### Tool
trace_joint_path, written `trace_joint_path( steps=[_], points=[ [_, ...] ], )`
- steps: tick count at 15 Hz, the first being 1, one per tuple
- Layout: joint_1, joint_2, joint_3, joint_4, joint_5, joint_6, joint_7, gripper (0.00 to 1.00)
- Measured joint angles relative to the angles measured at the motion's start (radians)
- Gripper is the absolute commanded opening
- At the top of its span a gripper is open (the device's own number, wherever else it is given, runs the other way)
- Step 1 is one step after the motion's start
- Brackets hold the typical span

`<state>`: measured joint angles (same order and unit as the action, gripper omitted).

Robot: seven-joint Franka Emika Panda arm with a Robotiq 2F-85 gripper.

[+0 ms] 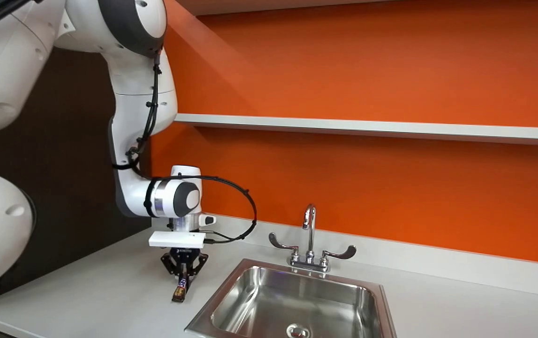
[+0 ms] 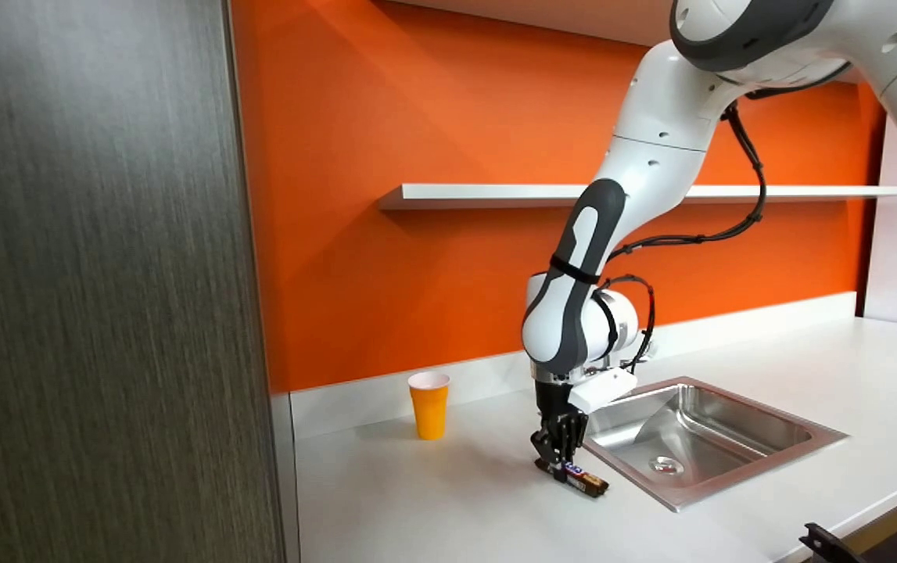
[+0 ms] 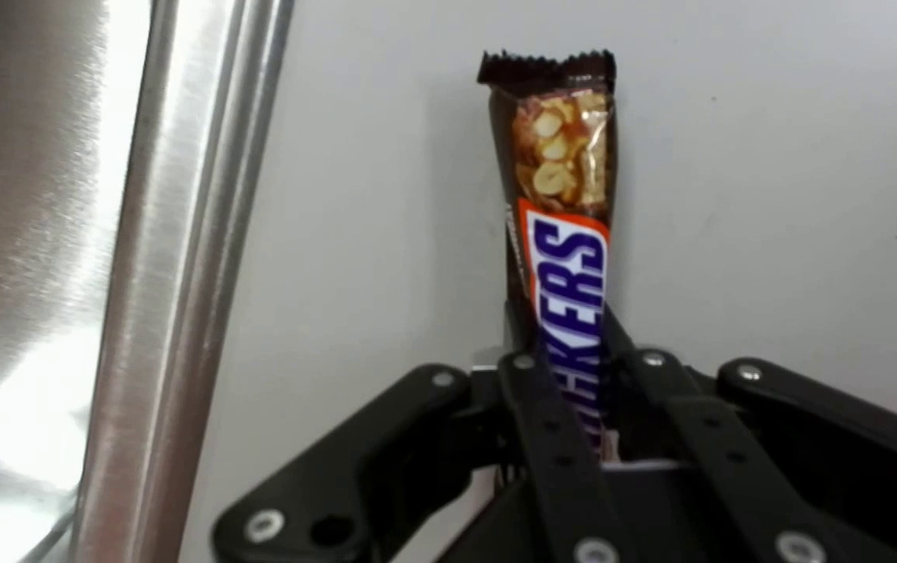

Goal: Put the chocolate bar on the bottom shelf

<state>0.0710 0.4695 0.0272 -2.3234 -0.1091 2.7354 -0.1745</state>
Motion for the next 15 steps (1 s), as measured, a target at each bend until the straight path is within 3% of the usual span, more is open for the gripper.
trace_joint_path(
  steps=[7,15],
  points=[
    [-0.001,-0.093,0.003,-0.029,0.009,-0.040,0.021,0.04],
    [0.023,-0.477,0.054,-0.254,0.094,-0.174,0.087,0.04]
  ],
)
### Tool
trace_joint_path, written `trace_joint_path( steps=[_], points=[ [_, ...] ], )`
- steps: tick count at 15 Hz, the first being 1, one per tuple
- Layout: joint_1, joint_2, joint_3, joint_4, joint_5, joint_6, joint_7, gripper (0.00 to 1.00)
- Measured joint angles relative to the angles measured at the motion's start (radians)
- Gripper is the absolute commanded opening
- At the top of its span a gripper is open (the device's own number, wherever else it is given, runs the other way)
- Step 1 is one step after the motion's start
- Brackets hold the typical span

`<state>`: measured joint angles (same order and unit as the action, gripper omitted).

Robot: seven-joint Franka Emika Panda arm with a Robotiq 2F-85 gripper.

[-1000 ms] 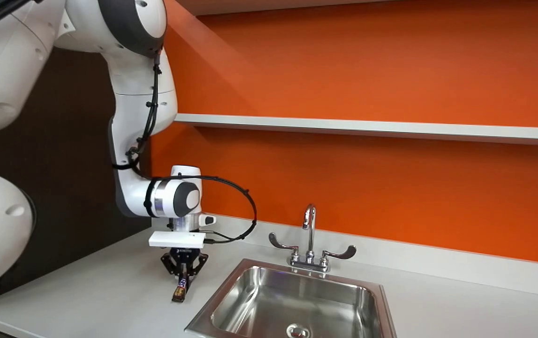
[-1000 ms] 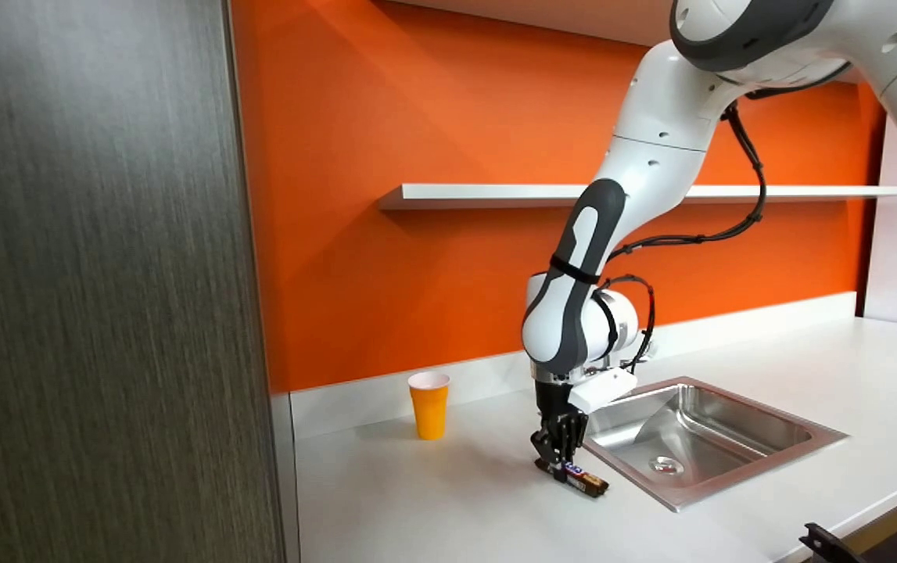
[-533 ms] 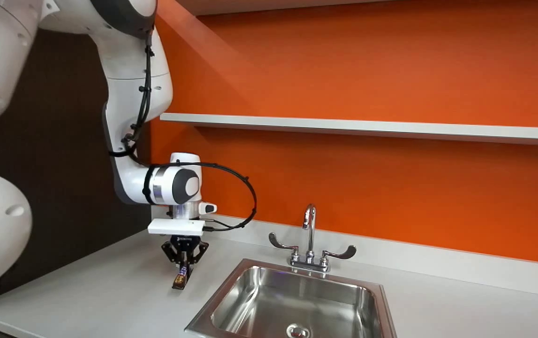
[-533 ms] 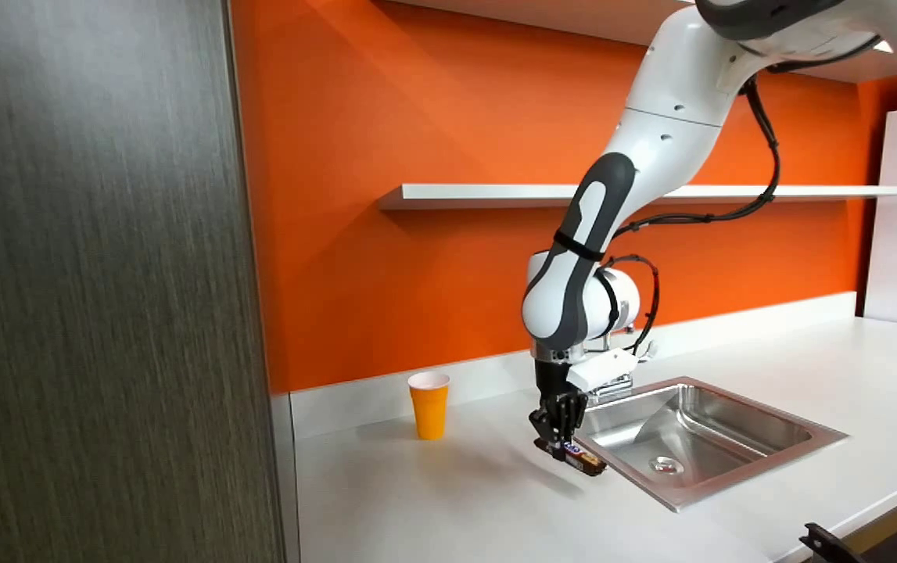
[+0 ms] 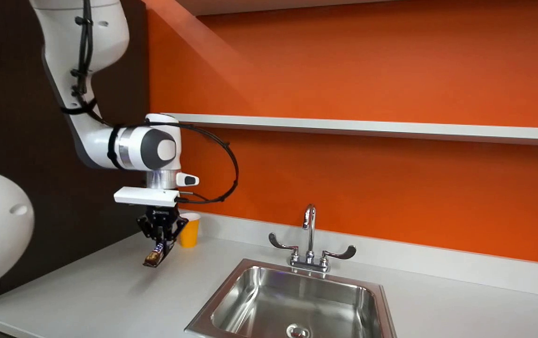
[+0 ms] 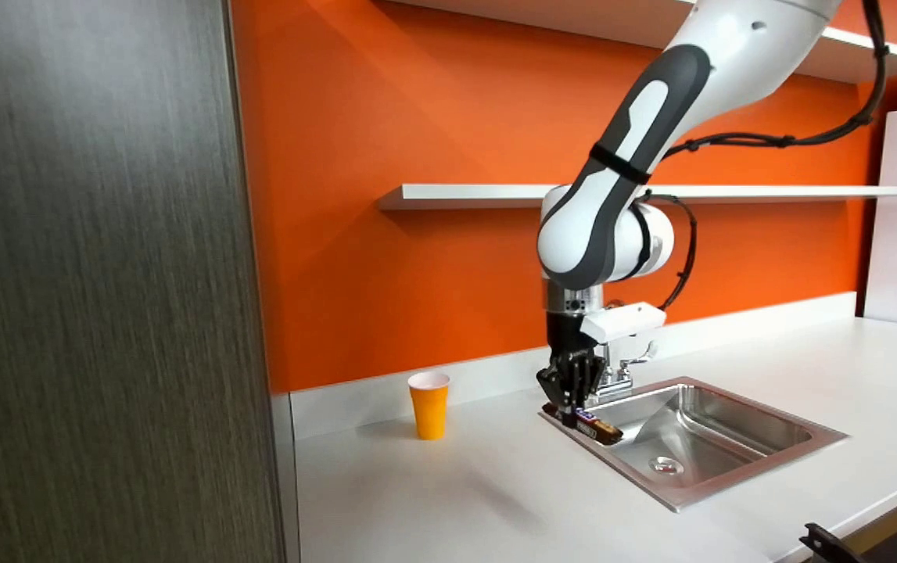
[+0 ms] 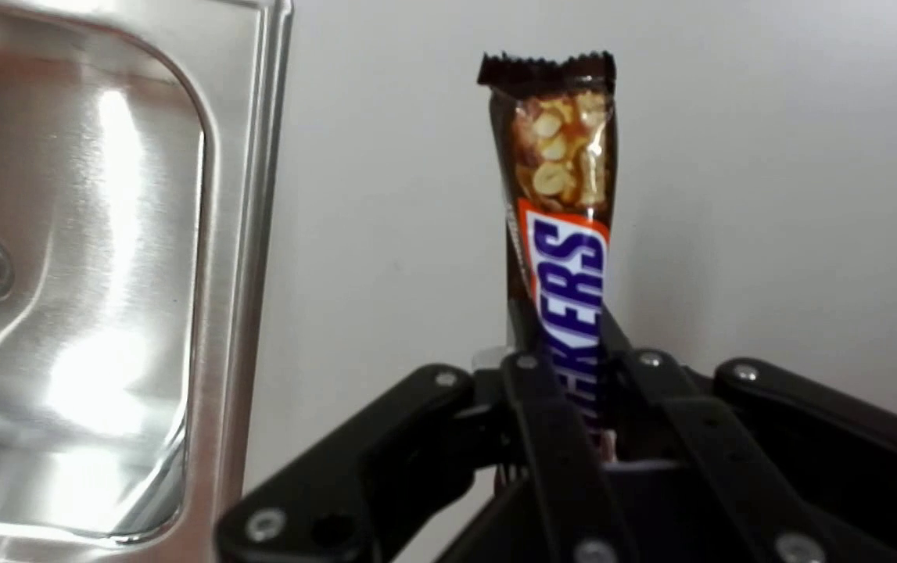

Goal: Put the chocolate bar on the bottom shelf

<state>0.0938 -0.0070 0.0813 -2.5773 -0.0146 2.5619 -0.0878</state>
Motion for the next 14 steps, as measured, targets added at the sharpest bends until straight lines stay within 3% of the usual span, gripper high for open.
trace_joint_path(
  steps=[8,14],
  points=[
    [0.054,-0.449,0.028,-0.082,0.058,-0.225,0.117,0.04],
    [0.056,-0.722,0.054,0.027,0.054,-0.424,0.210,0.04]
  ],
)
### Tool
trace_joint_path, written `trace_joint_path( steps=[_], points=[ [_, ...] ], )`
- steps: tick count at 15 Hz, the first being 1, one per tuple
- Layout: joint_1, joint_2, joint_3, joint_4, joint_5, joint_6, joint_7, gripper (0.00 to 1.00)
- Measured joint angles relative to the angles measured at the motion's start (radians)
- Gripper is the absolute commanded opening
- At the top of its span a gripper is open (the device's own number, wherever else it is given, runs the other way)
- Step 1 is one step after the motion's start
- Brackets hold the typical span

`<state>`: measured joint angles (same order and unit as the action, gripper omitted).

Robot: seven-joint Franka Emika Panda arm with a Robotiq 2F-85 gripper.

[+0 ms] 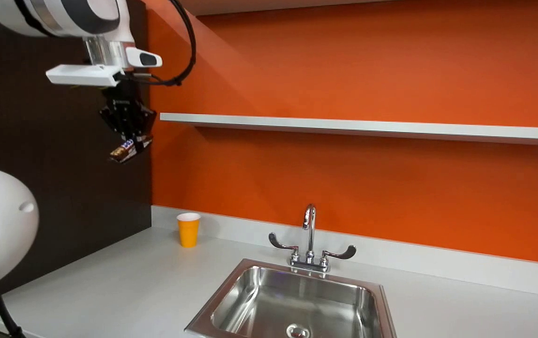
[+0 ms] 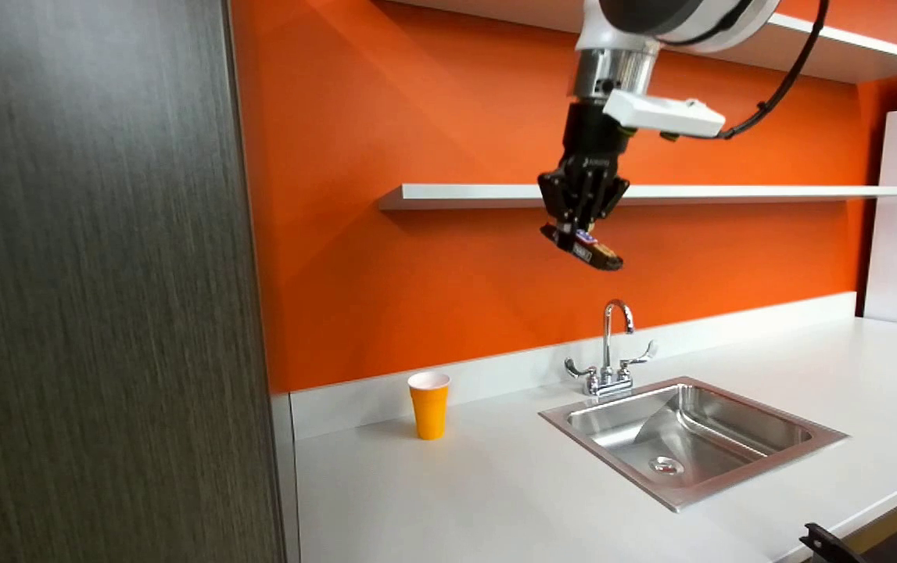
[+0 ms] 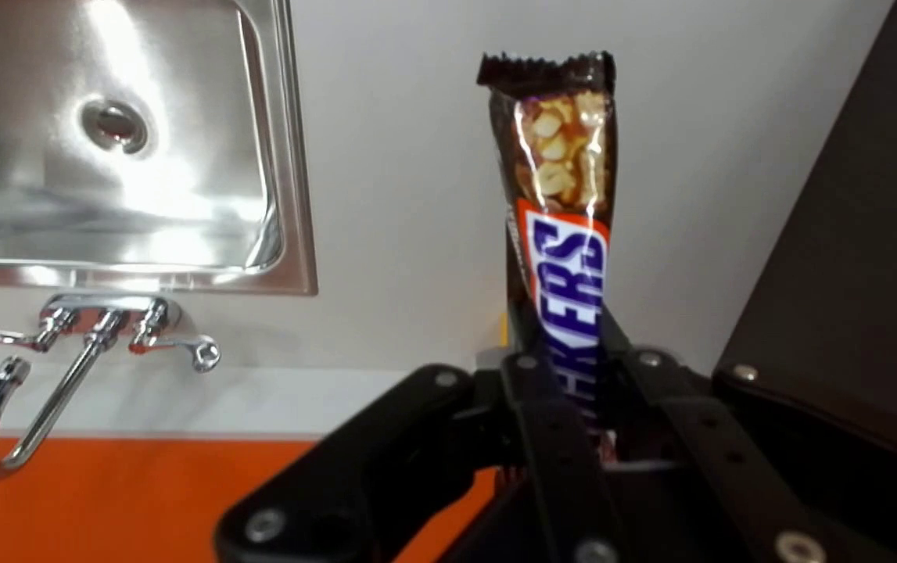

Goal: Put the chocolate bar on the bottom shelf

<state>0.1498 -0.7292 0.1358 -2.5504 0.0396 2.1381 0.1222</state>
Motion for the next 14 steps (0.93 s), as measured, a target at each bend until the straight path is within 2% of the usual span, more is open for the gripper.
trace_joint_path(
  steps=[3,6,9,14],
  points=[
    [-0.006,-0.036,0.022,0.107,-0.010,-0.056,0.027,0.04],
    [-0.027,-0.015,0.045,0.212,-0.034,-0.079,0.042,0.04],
    [-0.057,0.052,0.060,0.310,-0.066,-0.080,0.056,0.04],
    [-0.094,0.232,0.074,0.478,-0.130,-0.081,0.090,0.04]
  ],
)
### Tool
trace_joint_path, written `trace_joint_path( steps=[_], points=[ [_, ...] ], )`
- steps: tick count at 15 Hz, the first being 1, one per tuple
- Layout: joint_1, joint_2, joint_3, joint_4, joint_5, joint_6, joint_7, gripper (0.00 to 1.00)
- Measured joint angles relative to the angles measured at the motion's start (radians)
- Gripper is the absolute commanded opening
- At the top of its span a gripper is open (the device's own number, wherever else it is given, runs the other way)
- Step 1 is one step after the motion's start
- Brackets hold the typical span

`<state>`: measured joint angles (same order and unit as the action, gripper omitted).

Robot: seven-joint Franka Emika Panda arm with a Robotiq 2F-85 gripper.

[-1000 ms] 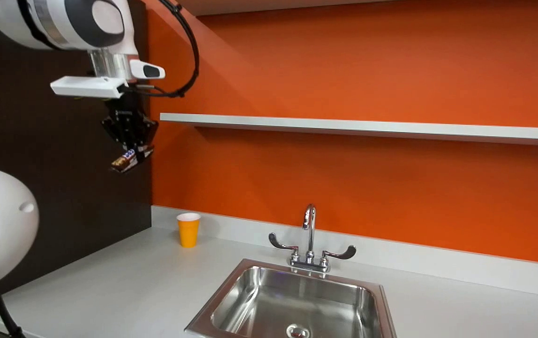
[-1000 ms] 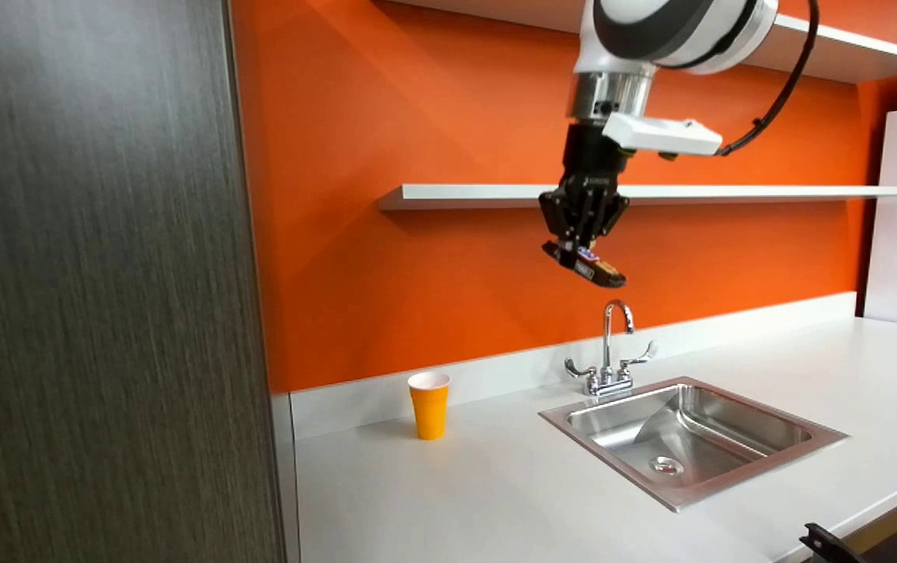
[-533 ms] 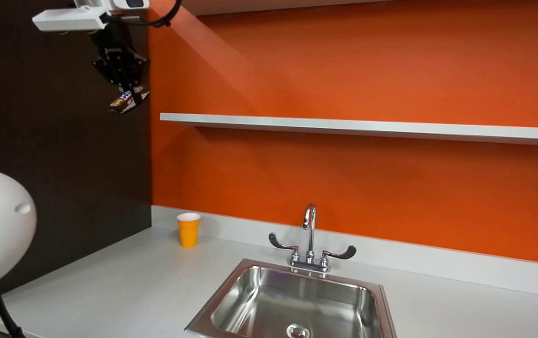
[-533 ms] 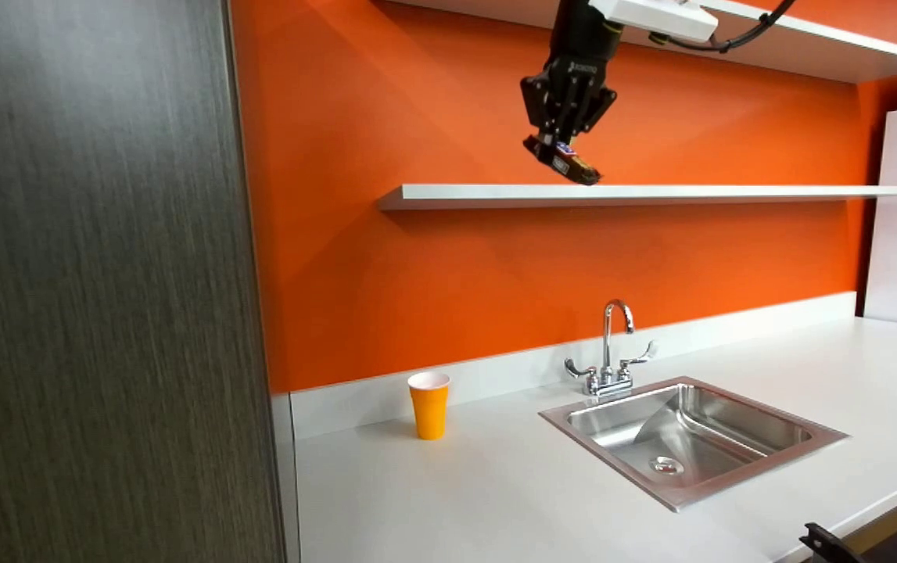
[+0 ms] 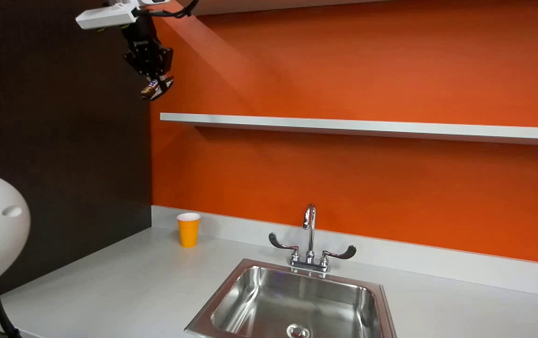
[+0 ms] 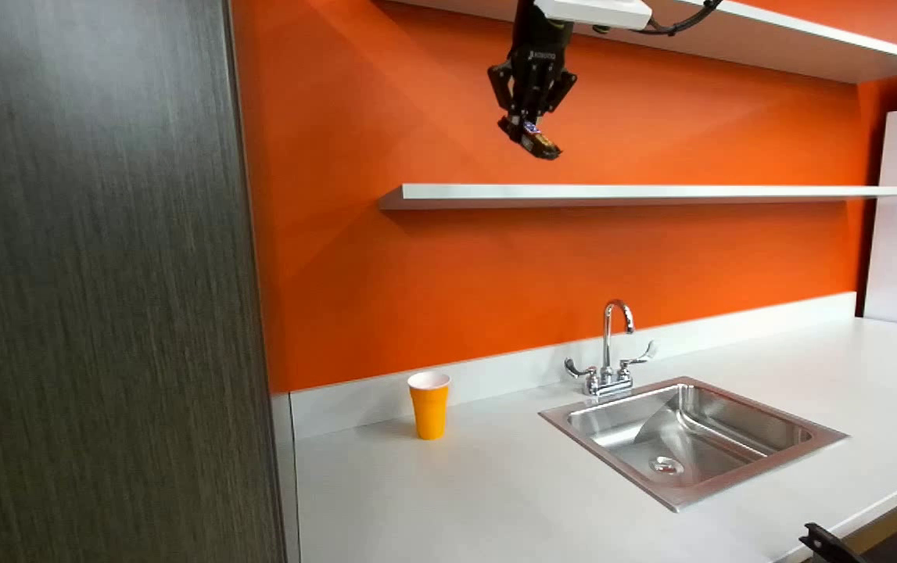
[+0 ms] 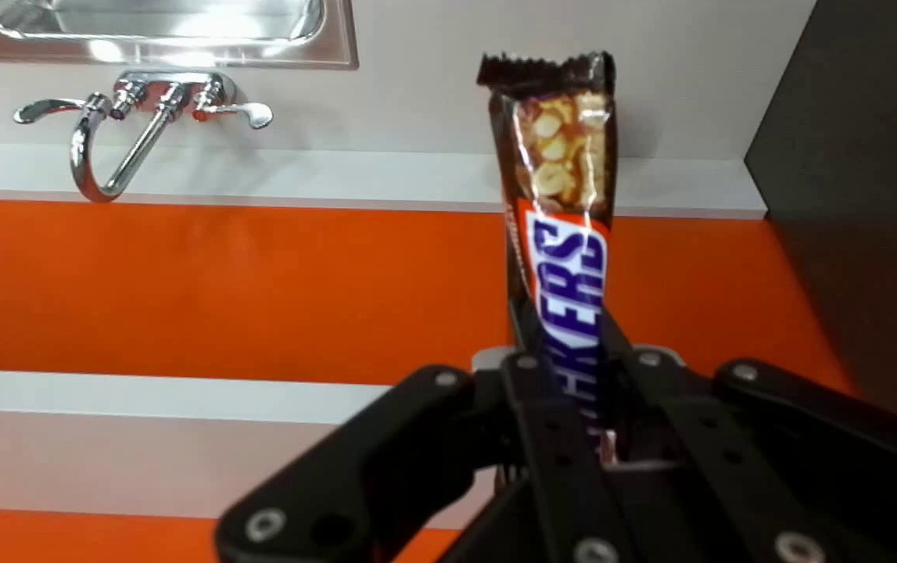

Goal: Put the chocolate bar on the bottom shelf

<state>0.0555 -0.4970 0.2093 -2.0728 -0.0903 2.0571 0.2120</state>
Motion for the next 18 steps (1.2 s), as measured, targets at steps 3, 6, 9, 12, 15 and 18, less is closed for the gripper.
trace_joint_path(
  steps=[3,6,9,12,15,18],
  points=[
    [-0.006,0.130,0.003,0.117,-0.042,-0.009,0.025,0.04],
    [-0.005,0.250,0.003,0.236,-0.074,-0.037,0.037,0.04],
    [-0.005,0.353,0.002,0.345,-0.097,-0.069,0.044,0.04],
    [-0.002,0.437,-0.003,0.438,-0.118,-0.093,0.051,0.04],
    [0.010,0.512,-0.016,0.524,-0.150,-0.112,0.061,0.04],
    [0.029,0.575,-0.031,0.599,-0.172,-0.119,0.066,0.04]
  ],
)
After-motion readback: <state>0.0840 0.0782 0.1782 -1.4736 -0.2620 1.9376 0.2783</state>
